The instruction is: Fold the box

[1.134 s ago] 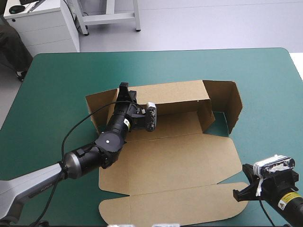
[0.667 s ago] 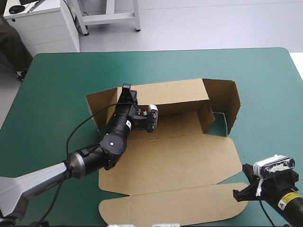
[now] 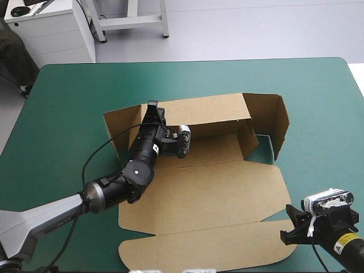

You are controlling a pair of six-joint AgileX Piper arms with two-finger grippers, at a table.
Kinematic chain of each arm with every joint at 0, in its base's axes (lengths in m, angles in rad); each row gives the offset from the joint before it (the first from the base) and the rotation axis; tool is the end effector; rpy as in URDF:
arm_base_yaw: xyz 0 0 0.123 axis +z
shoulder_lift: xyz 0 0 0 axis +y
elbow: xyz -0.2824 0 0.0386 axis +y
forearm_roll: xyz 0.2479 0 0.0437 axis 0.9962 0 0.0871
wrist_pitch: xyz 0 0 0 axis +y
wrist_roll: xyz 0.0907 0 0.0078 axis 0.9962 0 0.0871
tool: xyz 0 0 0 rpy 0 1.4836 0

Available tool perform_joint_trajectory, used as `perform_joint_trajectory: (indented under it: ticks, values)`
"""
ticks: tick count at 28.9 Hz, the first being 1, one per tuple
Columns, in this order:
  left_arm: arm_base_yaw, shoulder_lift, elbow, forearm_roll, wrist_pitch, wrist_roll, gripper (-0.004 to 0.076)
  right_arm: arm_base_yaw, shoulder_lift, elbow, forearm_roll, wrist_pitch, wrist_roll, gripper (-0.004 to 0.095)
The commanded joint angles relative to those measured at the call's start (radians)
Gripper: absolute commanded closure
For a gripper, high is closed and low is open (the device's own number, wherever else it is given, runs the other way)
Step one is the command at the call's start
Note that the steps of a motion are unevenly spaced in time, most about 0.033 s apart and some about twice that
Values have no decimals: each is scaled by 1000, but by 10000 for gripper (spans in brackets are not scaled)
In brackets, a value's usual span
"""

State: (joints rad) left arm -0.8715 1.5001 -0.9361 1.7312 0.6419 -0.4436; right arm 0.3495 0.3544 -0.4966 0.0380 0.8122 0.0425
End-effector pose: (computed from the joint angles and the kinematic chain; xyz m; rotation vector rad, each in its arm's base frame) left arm 0.2473 -0.2103 0.2862 1.5073 1.2566 0.9093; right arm 0.0590 0.0242 0.2854 -0.3190 2.1419 0.2714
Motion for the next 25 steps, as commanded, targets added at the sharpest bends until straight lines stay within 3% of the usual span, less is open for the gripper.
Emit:
perform_joint_trajectory:
  ticks: [1,4,25]
  values:
    - [-3,-24,-23,72,12,-1,734,-5,9,-26,-10,-56,61,207]
    - [-3,-24,-25,72,12,-1,734,-5,10,-26,-10,-56,78,120]
    - [-94,-40,-34,72,-14,-28,734,-5,10,-26,-10,-59,101,126]
